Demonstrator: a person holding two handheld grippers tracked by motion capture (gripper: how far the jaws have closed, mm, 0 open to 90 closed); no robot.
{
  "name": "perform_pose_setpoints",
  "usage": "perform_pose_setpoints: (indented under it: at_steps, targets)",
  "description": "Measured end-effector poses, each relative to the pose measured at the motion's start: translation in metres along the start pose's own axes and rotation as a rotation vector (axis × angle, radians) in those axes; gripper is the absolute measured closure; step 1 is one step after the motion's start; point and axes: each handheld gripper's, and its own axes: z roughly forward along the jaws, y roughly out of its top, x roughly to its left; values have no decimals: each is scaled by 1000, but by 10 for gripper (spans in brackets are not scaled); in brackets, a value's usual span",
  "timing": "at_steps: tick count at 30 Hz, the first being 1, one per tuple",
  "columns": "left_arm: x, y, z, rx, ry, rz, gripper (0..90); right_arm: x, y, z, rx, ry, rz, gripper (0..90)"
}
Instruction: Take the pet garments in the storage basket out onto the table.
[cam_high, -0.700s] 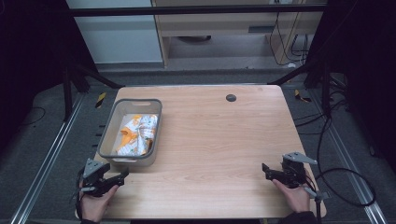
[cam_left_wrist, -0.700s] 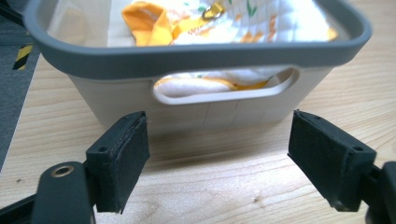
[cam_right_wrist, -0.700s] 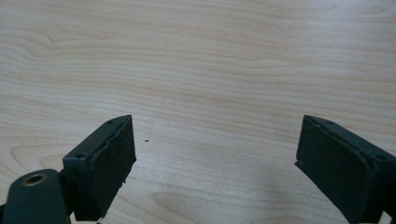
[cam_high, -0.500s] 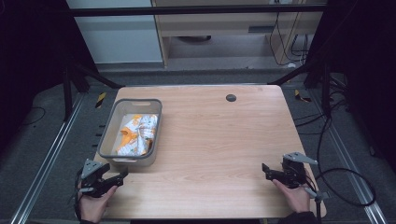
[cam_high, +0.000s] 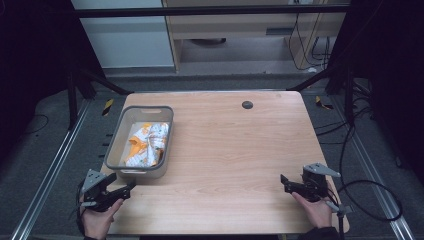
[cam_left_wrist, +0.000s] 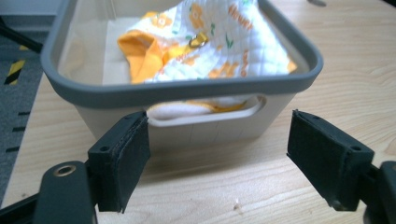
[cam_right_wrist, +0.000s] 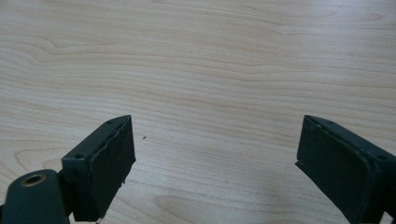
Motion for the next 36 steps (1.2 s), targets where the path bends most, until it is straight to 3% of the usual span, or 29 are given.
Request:
perform_pose_setpoints:
  at_steps: [18,27,36]
  targets:
    - [-1,25,-13,-48,-17,9,194,3,-1,1,-12,3,-18,118]
    - [-1,39,-13,-58,-31,8,188,4,-2,1,-17,6,-15,118]
    - [-4,59,-10,-69,-48,35,184,3,-3,0,-28,-2,-8,119]
